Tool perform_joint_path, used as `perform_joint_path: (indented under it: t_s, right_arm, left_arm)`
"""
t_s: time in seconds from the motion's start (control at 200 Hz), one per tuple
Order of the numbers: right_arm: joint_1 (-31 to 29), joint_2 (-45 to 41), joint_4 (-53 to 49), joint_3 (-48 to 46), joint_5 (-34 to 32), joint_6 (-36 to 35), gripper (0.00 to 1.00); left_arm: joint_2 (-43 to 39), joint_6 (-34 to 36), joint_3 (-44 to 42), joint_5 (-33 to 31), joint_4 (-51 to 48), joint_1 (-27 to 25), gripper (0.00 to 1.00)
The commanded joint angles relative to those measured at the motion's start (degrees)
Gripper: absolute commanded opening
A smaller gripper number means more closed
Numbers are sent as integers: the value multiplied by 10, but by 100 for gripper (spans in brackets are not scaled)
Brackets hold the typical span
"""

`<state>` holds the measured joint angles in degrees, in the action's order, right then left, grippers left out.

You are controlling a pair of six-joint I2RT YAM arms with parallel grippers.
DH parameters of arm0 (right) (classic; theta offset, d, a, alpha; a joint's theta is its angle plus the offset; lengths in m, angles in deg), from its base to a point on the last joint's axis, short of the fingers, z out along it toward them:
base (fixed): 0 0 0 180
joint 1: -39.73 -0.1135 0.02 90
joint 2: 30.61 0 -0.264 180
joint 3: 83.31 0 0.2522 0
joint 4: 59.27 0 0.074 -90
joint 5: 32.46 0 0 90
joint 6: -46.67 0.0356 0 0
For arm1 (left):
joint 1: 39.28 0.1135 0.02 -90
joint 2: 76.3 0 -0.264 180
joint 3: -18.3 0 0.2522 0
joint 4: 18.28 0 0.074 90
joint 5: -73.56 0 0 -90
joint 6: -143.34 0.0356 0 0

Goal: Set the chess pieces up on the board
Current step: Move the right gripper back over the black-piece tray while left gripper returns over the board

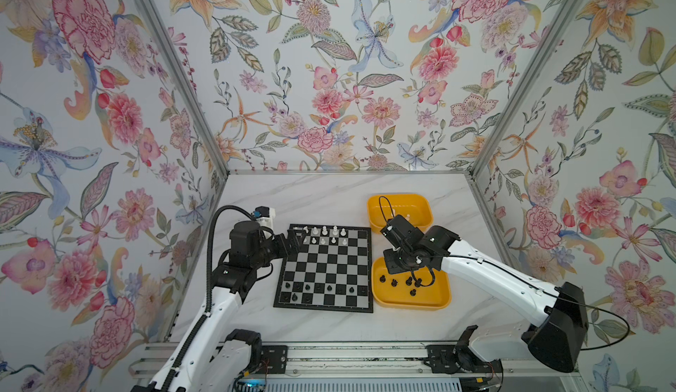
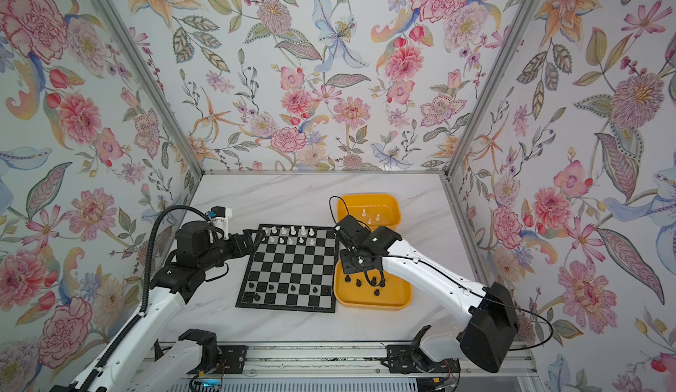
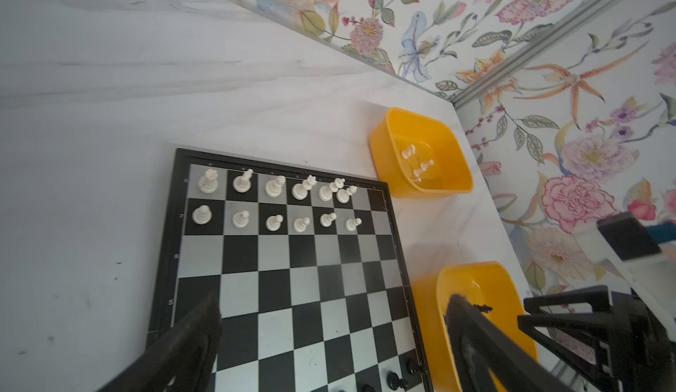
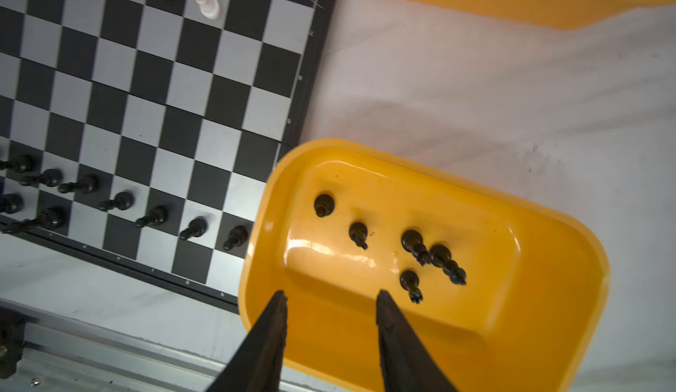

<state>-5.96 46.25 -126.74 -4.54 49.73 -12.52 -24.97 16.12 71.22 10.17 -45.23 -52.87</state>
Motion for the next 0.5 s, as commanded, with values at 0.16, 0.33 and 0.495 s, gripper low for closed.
perform_joint_path:
  t_s: [0.16, 0.33, 0.495]
  right_arm:
    - [82, -31, 18, -74, 49, -35, 40]
    - [142, -30, 26, -92, 66, -59, 36]
    - [160, -23, 34, -99, 86, -71, 33]
  left_arm:
    - [48, 68, 86, -25, 25, -175, 97]
    - [80, 91, 110, -31, 35, -248, 97]
    - [94, 107, 108, -23, 33, -263, 97]
